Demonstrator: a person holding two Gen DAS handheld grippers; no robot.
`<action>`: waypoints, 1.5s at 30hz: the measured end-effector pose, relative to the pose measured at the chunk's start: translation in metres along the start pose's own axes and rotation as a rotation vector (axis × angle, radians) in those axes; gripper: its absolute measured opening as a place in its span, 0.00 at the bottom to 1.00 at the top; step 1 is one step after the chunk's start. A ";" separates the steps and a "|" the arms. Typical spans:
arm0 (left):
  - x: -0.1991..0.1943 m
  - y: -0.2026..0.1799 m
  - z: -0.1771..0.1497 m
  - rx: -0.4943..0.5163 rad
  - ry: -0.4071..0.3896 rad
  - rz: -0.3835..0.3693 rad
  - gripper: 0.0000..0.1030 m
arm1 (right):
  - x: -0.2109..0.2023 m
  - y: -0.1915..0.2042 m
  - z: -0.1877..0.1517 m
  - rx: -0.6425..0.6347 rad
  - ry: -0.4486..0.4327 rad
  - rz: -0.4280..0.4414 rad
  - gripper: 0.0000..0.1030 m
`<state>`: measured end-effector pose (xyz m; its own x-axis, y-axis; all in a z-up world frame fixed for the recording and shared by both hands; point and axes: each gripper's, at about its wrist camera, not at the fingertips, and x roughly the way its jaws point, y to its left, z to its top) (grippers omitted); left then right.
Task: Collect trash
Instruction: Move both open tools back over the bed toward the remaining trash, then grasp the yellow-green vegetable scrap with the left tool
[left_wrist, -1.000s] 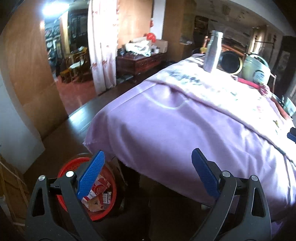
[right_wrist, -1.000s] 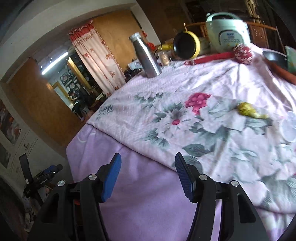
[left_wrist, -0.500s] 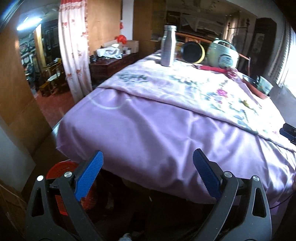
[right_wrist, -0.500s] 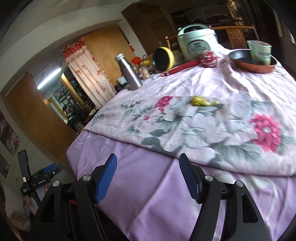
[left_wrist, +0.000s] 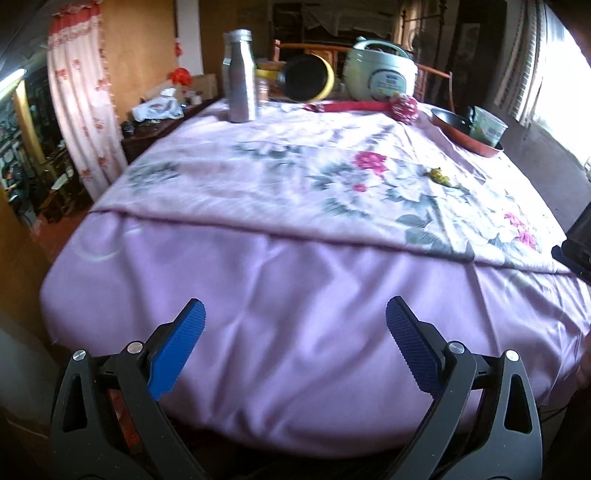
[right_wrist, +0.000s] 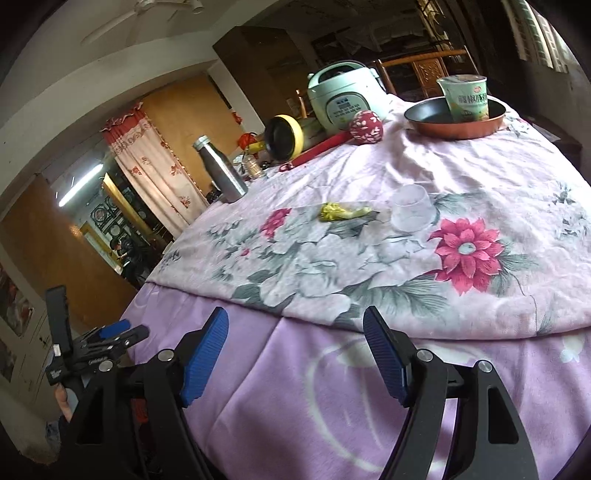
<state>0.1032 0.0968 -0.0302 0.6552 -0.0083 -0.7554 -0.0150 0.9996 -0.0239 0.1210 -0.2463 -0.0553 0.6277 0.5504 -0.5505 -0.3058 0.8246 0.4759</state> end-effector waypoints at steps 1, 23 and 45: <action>0.007 -0.005 0.007 0.008 0.003 -0.010 0.92 | 0.002 -0.002 0.001 0.001 0.001 -0.001 0.72; 0.187 -0.193 0.162 0.195 0.136 -0.131 0.92 | 0.023 -0.087 0.032 0.178 -0.040 -0.031 0.73; 0.147 -0.167 0.125 0.252 0.173 -0.345 0.29 | 0.034 -0.095 0.044 0.227 0.000 -0.062 0.73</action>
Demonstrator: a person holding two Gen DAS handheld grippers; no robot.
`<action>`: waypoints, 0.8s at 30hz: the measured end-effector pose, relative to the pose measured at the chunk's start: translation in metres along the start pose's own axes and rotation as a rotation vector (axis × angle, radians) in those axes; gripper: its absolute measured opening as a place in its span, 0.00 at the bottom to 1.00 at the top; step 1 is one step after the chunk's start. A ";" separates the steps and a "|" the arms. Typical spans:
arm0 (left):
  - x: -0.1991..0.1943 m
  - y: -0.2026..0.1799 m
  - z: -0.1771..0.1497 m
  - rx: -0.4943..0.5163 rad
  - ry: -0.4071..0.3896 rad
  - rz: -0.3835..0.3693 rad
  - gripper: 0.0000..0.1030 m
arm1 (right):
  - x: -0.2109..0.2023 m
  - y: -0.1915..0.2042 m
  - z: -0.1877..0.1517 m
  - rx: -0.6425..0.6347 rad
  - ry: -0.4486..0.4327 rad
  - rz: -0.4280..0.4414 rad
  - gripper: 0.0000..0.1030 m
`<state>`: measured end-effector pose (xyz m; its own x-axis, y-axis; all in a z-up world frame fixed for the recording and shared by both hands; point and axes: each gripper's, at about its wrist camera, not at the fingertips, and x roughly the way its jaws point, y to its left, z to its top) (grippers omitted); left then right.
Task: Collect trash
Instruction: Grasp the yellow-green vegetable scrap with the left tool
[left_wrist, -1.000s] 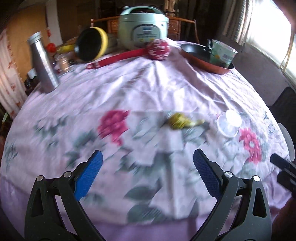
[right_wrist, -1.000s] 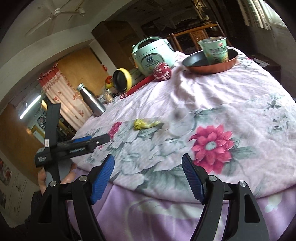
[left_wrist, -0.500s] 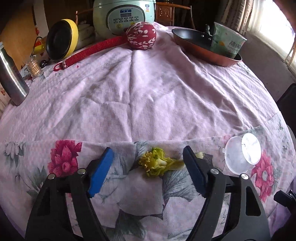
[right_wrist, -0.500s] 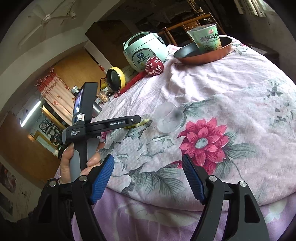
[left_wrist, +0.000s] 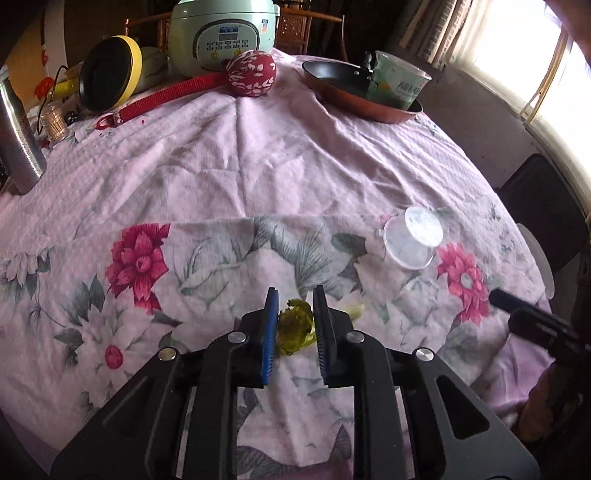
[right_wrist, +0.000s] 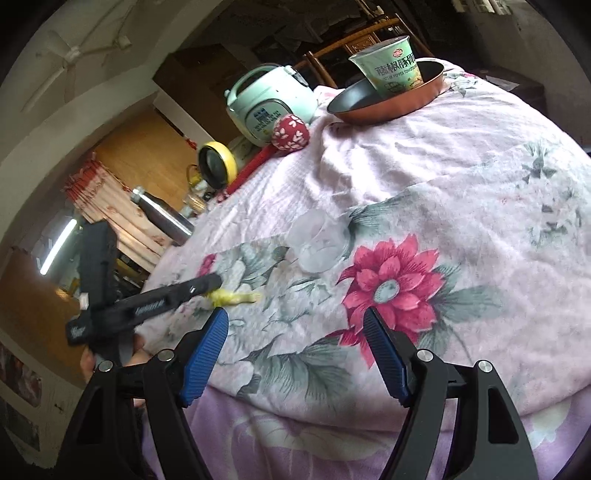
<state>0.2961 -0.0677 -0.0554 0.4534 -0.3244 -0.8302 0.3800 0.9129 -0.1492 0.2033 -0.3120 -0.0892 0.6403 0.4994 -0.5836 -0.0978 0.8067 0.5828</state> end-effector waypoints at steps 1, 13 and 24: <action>0.001 0.001 -0.002 0.005 -0.002 0.004 0.35 | 0.003 0.004 0.006 -0.007 0.014 -0.015 0.73; 0.009 0.005 -0.009 0.033 0.004 -0.006 0.61 | 0.090 0.030 0.051 -0.201 0.087 -0.284 0.46; 0.017 -0.025 -0.021 0.175 0.017 0.007 0.61 | 0.043 0.012 0.060 -0.144 -0.048 -0.210 0.47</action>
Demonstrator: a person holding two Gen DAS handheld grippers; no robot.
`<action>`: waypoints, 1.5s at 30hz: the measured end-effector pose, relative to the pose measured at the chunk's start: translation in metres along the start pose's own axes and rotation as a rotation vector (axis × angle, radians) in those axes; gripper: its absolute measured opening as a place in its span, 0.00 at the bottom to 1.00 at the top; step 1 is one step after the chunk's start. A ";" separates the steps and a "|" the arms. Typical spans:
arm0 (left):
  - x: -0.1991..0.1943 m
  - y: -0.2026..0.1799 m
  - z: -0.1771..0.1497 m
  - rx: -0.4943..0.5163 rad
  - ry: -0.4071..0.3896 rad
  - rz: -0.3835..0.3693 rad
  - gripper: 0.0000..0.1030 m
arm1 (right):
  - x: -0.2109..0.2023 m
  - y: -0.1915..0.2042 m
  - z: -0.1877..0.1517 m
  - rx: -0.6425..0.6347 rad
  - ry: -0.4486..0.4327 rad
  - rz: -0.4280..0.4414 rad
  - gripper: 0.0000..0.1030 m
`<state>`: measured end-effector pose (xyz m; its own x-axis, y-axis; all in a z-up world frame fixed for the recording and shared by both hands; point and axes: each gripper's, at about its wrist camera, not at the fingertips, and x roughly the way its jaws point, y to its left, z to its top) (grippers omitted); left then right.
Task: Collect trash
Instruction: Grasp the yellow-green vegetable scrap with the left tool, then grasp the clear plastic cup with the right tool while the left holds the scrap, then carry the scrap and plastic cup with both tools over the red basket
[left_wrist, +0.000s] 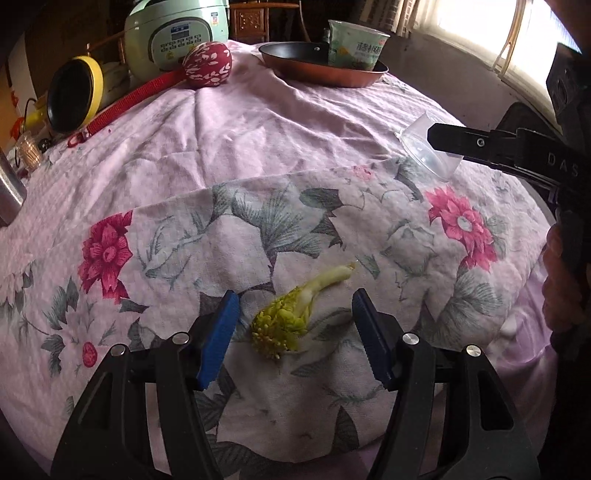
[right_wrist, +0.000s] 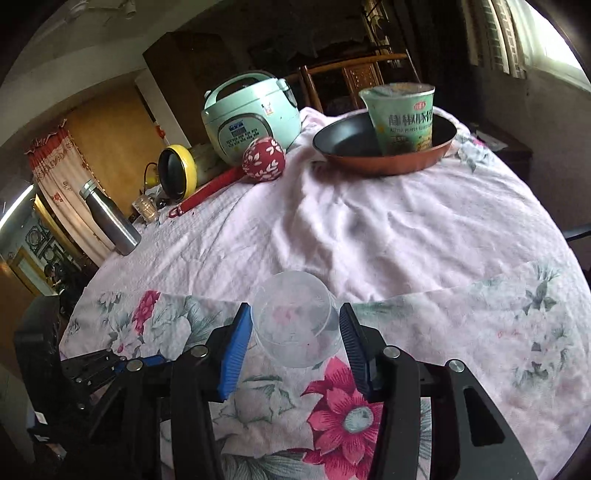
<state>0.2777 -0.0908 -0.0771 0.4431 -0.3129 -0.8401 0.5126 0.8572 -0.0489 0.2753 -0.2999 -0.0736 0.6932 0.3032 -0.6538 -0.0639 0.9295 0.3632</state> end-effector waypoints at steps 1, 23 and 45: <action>0.001 -0.004 -0.001 0.019 -0.004 0.019 0.61 | 0.002 -0.001 0.000 0.005 0.013 0.006 0.48; -0.033 0.049 0.004 -0.184 -0.138 -0.001 0.13 | 0.039 0.030 -0.022 -0.194 0.116 -0.144 0.53; -0.192 0.091 -0.134 -0.403 -0.305 0.174 0.13 | -0.076 0.090 -0.064 -0.105 -0.132 0.285 0.53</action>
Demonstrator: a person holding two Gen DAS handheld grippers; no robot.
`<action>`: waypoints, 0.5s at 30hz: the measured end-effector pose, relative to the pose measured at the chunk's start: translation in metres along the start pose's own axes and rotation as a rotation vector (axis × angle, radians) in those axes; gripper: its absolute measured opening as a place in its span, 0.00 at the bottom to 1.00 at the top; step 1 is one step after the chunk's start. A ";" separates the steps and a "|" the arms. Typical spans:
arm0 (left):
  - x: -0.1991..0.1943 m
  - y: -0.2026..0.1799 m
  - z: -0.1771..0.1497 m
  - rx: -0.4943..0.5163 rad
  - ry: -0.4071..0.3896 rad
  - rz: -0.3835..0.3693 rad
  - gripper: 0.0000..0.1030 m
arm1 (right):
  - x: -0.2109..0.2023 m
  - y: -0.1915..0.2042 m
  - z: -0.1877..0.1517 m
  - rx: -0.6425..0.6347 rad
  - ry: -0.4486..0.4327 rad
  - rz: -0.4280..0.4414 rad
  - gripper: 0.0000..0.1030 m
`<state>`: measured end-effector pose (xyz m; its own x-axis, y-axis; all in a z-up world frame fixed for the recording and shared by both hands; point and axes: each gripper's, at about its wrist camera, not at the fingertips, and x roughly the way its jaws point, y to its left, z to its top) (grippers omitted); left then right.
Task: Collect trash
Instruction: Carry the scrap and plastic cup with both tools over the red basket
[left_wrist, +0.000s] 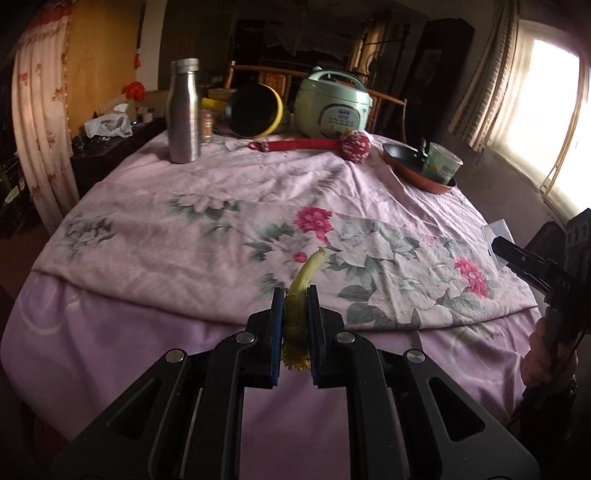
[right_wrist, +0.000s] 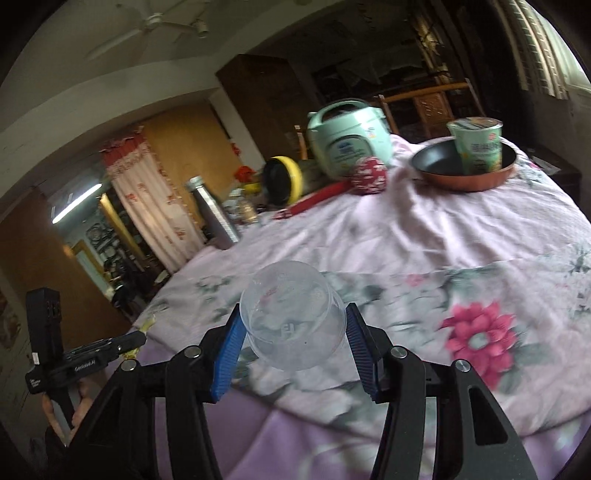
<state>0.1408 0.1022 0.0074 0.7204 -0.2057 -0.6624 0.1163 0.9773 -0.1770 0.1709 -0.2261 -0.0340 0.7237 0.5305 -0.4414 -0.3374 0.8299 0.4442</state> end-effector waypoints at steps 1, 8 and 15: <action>-0.015 0.011 -0.005 -0.021 -0.018 0.018 0.13 | -0.002 0.012 -0.004 -0.010 0.000 0.020 0.53; -0.094 0.079 -0.044 -0.168 -0.121 0.122 0.13 | -0.011 0.089 -0.023 -0.108 0.012 0.137 0.52; -0.165 0.160 -0.114 -0.373 -0.191 0.313 0.13 | -0.012 0.164 -0.049 -0.207 0.060 0.258 0.52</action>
<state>-0.0377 0.2872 0.0055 0.7977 0.1407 -0.5865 -0.3510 0.8991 -0.2617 0.0771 -0.0879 0.0066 0.5638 0.7318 -0.3829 -0.6246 0.6811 0.3821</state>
